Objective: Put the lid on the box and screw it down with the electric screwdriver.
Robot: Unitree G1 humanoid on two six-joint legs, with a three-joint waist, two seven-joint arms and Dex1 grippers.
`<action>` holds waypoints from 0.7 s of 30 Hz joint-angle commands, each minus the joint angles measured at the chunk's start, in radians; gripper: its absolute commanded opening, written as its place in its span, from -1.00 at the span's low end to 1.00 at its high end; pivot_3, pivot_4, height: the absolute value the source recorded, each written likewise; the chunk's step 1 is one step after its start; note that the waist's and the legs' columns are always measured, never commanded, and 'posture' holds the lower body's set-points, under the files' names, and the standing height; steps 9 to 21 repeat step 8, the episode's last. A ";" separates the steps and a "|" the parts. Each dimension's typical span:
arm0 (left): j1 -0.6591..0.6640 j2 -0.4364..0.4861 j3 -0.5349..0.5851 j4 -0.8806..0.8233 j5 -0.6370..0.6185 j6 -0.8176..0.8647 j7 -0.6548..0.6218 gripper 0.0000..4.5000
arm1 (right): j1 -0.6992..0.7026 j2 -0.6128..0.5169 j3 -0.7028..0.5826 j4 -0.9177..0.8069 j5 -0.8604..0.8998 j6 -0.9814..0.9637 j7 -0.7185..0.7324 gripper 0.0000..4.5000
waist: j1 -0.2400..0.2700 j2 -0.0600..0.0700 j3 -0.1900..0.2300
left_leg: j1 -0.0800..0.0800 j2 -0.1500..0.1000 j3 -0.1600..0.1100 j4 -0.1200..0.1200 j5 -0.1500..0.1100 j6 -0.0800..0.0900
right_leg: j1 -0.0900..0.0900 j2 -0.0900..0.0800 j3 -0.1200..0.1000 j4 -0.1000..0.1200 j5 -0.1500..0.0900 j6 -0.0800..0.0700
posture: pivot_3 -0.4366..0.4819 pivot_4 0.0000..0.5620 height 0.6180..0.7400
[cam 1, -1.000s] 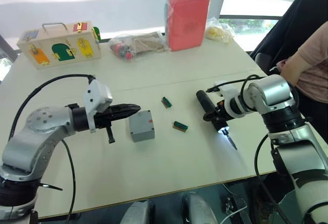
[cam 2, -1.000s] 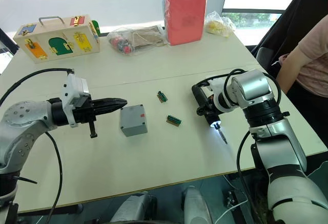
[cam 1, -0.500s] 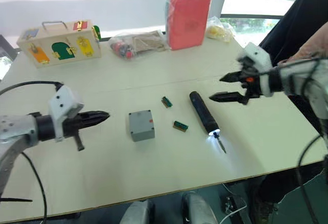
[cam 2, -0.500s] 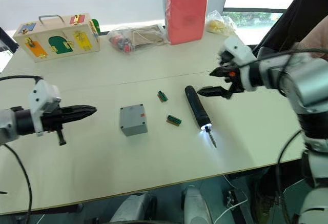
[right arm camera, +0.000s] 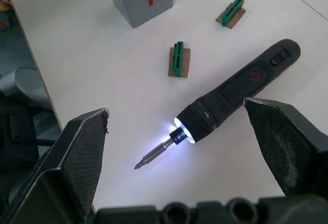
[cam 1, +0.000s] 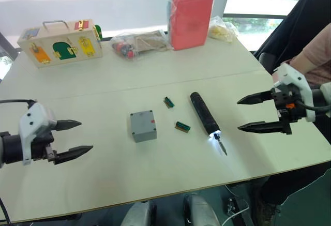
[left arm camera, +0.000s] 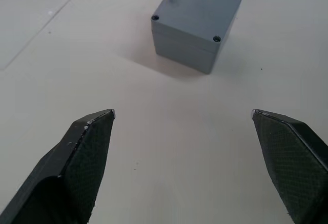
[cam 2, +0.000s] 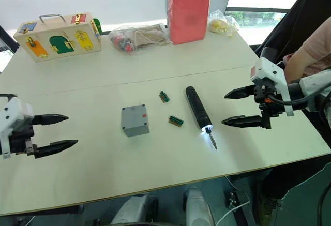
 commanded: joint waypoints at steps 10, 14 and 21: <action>0.044 0.051 0.074 -0.003 0.010 -0.003 -0.080 0.98 | 0.009 -0.042 -0.054 -0.019 0.026 0.011 0.012 1.00 | -0.002 0.002 0.002 | 0.000 0.000 0.000 0.000 0.000 0.000 | -0.001 0.000 0.000 0.000 0.000 0.000 | -0.05 -0.47 1.00; 0.044 0.051 0.074 -0.003 0.010 -0.003 -0.080 0.98 | 0.009 -0.042 -0.054 -0.019 0.026 0.011 0.012 1.00 | -0.002 0.002 0.002 | 0.000 0.000 0.000 0.000 0.000 0.000 | -0.001 0.000 0.000 0.000 0.000 0.000 | -0.05 -0.47 1.00; 0.044 0.051 0.074 -0.003 0.010 -0.003 -0.080 0.98 | 0.009 -0.042 -0.054 -0.019 0.026 0.011 0.012 1.00 | -0.002 0.002 0.002 | 0.000 0.000 0.000 0.000 0.000 0.000 | -0.001 0.000 0.000 0.000 0.000 0.000 | -0.05 -0.47 1.00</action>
